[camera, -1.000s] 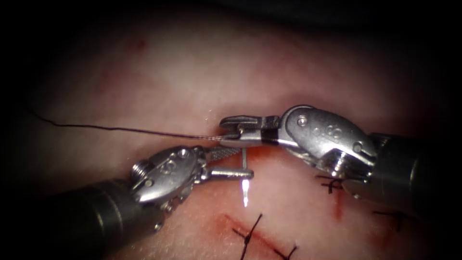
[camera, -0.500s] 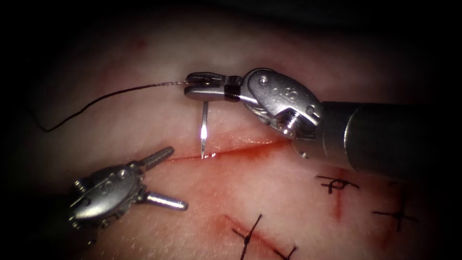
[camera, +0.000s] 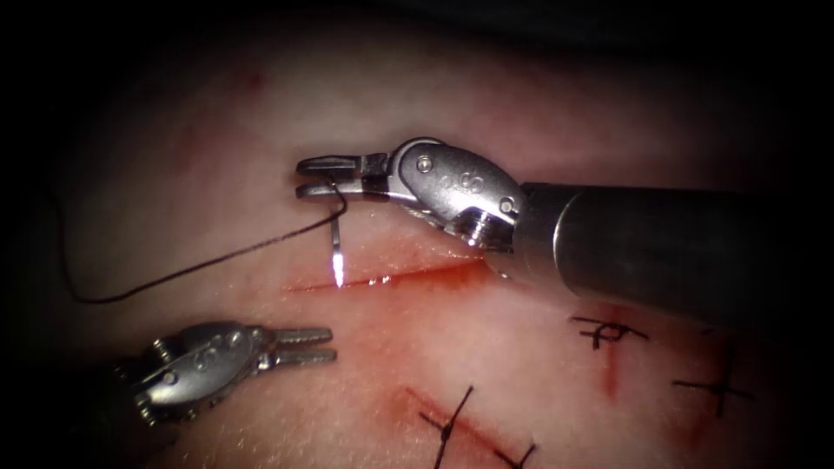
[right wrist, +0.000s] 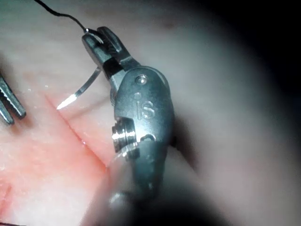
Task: Wound Closure
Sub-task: Insert the needle through the skin above the incision with the right gripper.
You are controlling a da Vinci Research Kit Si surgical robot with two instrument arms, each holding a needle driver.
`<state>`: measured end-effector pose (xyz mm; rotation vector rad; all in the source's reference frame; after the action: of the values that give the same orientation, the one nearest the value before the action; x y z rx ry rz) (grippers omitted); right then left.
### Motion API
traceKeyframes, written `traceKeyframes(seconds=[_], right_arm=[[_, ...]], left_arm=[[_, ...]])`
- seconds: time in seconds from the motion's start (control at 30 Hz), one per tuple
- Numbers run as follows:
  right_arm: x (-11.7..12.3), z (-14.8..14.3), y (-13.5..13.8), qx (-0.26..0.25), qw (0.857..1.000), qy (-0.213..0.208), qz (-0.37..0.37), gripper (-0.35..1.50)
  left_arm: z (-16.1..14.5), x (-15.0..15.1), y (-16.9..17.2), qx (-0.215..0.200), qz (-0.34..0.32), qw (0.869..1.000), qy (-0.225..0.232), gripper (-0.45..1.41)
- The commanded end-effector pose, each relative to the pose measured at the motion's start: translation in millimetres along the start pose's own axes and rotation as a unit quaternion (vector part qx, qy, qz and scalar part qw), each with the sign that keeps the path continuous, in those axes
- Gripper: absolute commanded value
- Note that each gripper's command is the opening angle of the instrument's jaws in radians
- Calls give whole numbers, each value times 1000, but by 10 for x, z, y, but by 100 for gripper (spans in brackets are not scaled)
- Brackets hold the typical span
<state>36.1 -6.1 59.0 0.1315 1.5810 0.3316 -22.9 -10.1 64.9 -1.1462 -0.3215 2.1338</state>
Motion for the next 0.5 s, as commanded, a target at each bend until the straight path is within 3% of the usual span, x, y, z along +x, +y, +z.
traceKeyframes(seconds=[0.03, 0.27, 0.5], right_arm=[[-6, 8, 5, 0, 1000, 1, -10, -35], [-13, 9, 3, -6, 998, -4, -63, -35], [-22, 16, -1, 5, 992, 3, -122, -35]], left_arm=[[12, -3, -6, 5, 2, 1000, -3, -18], [36, -27, -28, 24, 23, 999, -41, -27], [43, -36, -23, 16, 12, 998, -59, -33]])
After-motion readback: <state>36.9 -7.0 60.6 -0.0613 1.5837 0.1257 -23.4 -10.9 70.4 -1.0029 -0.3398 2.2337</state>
